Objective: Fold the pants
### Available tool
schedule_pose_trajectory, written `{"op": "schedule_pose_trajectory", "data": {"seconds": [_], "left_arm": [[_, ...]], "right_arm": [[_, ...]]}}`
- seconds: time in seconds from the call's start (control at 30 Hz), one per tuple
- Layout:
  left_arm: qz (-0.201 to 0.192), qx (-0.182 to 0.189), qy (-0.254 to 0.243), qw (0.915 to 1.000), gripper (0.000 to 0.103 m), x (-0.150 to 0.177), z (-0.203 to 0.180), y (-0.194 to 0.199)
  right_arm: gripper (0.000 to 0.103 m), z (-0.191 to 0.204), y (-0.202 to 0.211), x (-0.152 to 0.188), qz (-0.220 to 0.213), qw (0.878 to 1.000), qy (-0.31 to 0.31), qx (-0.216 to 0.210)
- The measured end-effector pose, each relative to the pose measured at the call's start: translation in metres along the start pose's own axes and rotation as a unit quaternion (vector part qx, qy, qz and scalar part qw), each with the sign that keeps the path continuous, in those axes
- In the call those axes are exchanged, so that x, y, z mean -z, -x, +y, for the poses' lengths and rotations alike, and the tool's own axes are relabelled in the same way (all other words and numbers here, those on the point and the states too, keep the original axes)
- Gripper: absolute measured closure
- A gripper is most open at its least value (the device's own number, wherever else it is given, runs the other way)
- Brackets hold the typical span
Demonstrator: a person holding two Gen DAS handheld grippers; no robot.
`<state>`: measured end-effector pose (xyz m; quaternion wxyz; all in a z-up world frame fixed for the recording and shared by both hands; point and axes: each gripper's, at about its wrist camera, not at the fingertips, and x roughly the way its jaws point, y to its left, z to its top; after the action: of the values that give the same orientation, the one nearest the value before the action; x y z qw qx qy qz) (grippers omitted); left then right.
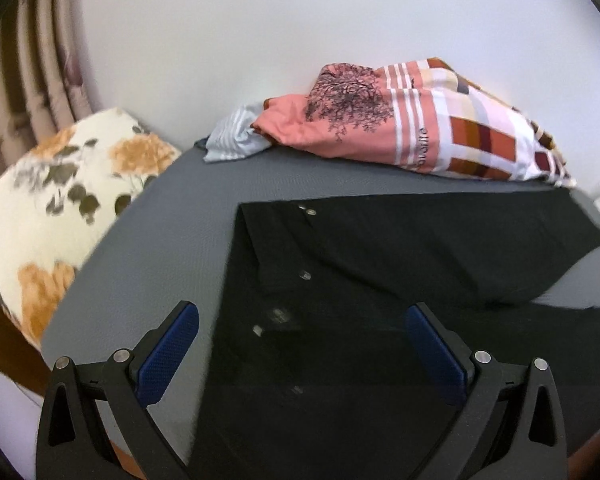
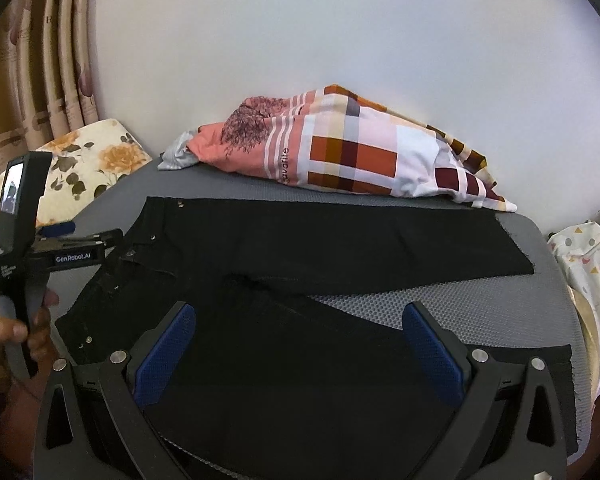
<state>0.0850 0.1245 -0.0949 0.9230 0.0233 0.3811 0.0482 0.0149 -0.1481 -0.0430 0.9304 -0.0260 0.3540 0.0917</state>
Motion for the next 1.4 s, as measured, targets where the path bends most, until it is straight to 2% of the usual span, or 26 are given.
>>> {"op": "schedule_pose_trajectory", "data": {"seconds": [0.13,0.23,0.4,0.5,0.57,0.63,0.77,0.83,0.87,0.9,0.93,0.97,1.03,1.07,1.17,1.27,1.37,1.4], "left_arm": [[0.024,0.064,0.003,0.9976,0.000,-0.012,0.028,-0.034],[0.041,0.075,0.025,0.9960,0.001,-0.025,0.057,-0.066],[0.052,0.145,0.110,0.9819,0.006,-0.049,0.117,-0.125],[0.075,0.160,0.092,0.9800,0.020,-0.065,0.125,-0.162],[0.097,0.155,0.073,0.9804,0.031,-0.072,0.126,-0.186],[0.112,0.164,0.059,0.9782,0.034,-0.075,0.126,-0.205],[0.130,0.225,0.052,0.9643,0.034,-0.083,0.128,-0.231],[0.135,0.265,0.051,0.9534,0.035,-0.085,0.124,-0.238],[0.132,0.285,0.050,0.9482,0.037,-0.085,0.122,-0.240],[0.136,0.274,0.052,0.9505,0.039,-0.086,0.119,-0.241],[0.144,0.259,0.052,0.9537,0.047,-0.088,0.117,-0.241],[0.150,0.249,0.050,0.9554,0.065,-0.090,0.114,-0.242],[0.154,0.236,0.042,0.9586,0.072,-0.090,0.107,-0.240],[0.146,0.230,0.037,0.9615,0.081,-0.089,0.103,-0.234],[0.108,0.210,0.025,0.9714,0.085,-0.089,0.095,-0.206],[0.060,0.218,0.041,0.9731,0.087,-0.091,0.096,-0.172],[0.012,0.241,0.046,0.9694,0.087,-0.086,0.093,-0.124],[0.003,0.244,0.042,0.9688,0.087,-0.083,0.091,-0.111]], "right_arm": [[0.000,-0.002,-0.010,0.003,0.013,1.000,-0.004,0.001],[0.000,-0.004,-0.021,0.004,0.027,1.000,-0.009,0.001],[0.000,-0.007,-0.039,0.006,0.050,0.999,-0.019,0.003],[0.000,-0.006,-0.050,0.007,0.062,0.998,-0.021,0.007],[0.000,-0.005,-0.056,0.008,0.070,0.997,-0.020,0.009],[0.000,-0.004,-0.062,0.009,0.078,0.997,-0.018,0.012],[0.000,-0.003,-0.073,0.009,0.091,0.996,-0.012,0.019],[0.000,-0.004,-0.078,0.011,0.099,0.995,-0.015,0.020],[0.000,-0.004,-0.080,0.012,0.102,0.994,-0.018,0.020],[0.000,-0.005,-0.082,0.012,0.106,0.994,-0.020,0.019],[0.000,-0.005,-0.085,0.012,0.108,0.994,-0.021,0.018],[0.000,-0.004,-0.086,0.012,0.109,0.994,-0.020,0.018],[0.000,-0.002,-0.087,0.011,0.108,0.994,-0.019,0.017],[0.000,0.000,-0.087,0.009,0.106,0.994,-0.018,0.014],[0.000,-0.001,-0.087,0.003,0.098,0.995,-0.018,0.005],[0.000,-0.009,-0.095,-0.012,0.097,0.993,-0.054,-0.043],[0.000,-0.028,-0.115,-0.033,0.109,0.979,-0.131,-0.115],[0.000,-0.037,-0.127,-0.041,0.116,0.967,-0.169,-0.154]]}}
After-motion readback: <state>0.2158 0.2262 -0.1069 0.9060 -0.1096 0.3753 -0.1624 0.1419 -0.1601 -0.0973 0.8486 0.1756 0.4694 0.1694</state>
